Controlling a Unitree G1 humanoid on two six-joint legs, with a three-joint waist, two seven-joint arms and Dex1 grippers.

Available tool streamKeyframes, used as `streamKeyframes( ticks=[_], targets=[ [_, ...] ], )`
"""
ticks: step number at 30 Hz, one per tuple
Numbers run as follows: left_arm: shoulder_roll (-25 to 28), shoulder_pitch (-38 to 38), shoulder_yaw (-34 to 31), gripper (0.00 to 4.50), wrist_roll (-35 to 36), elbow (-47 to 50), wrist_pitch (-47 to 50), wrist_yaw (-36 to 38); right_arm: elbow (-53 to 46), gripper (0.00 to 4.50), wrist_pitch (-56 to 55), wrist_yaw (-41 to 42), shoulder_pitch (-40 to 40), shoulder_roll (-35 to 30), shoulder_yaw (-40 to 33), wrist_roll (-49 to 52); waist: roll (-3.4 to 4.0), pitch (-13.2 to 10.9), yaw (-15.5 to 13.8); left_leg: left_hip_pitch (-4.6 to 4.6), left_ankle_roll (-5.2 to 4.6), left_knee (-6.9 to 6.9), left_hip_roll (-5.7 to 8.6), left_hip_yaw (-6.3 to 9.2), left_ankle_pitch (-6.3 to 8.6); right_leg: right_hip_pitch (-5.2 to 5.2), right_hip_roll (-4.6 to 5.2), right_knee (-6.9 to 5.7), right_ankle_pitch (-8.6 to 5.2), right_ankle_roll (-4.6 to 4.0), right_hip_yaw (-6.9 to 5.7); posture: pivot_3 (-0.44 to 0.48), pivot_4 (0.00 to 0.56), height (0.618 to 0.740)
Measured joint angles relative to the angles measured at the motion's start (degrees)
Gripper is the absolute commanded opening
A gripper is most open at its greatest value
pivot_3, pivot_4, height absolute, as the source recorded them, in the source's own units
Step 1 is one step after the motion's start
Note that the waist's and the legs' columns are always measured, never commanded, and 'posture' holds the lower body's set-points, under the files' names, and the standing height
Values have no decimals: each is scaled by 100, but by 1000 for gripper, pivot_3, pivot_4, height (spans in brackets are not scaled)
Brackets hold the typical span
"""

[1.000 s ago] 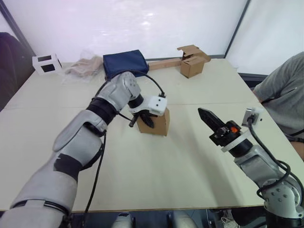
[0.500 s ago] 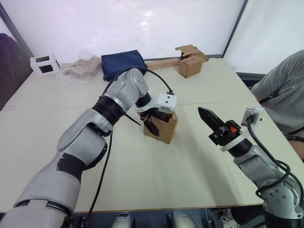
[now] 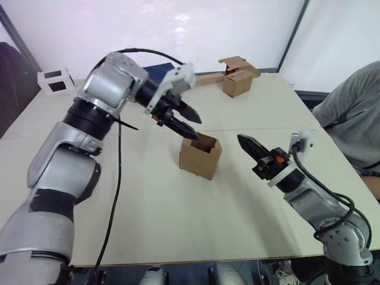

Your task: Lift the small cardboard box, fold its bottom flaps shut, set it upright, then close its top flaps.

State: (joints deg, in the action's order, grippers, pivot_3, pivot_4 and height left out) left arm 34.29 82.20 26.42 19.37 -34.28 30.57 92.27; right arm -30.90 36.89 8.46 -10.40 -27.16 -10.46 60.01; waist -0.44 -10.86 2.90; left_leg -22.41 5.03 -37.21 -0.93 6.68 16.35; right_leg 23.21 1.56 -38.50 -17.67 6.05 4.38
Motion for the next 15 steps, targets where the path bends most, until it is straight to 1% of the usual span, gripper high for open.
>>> streamKeyframes(
  ticks=[4,5,8,10,14,15],
  targets=[
    [-26,-228,-539,289,-35,-489,-29,-226,154,0,274,-54,-21,-144,134,-359,0,0,-21,-2,0,-2,0,0,0,1,0,0,0,0,0,0,150,740],
    [-30,-318,-629,94,-57,-515,-95,-321,161,0,292,-49,-22,-155,152,-407,0,0,-21,-1,0,-2,0,0,0,1,0,0,0,0,0,0,150,740],
    [-188,-931,-1095,94,-187,-706,-486,-1086,193,0,448,-47,-76,-328,346,-781,2,2,-23,1,0,-5,0,0,0,1,1,-5,0,0,1,0,150,740],
    [-355,-1320,-1308,94,-311,-960,-672,-1676,346,0,569,-174,-234,-307,456,-1044,1,1,-19,-1,0,-9,0,0,0,3,1,-9,1,0,1,0,150,740],
    [-627,-1627,-1629,94,-596,-1485,-1194,-2704,865,0,830,-486,-624,-78,517,-1392,-1,1,-32,-6,0,-10,1,-1,0,9,3,-9,1,0,1,0,150,740],
    [-642,-1672,-1660,94,-643,-1538,-1254,-2827,927,0,880,-495,-665,-69,550,-1446,-1,1,-32,-6,0,-10,1,-1,0,9,3,-9,1,0,1,0,150,740]
  ],
)
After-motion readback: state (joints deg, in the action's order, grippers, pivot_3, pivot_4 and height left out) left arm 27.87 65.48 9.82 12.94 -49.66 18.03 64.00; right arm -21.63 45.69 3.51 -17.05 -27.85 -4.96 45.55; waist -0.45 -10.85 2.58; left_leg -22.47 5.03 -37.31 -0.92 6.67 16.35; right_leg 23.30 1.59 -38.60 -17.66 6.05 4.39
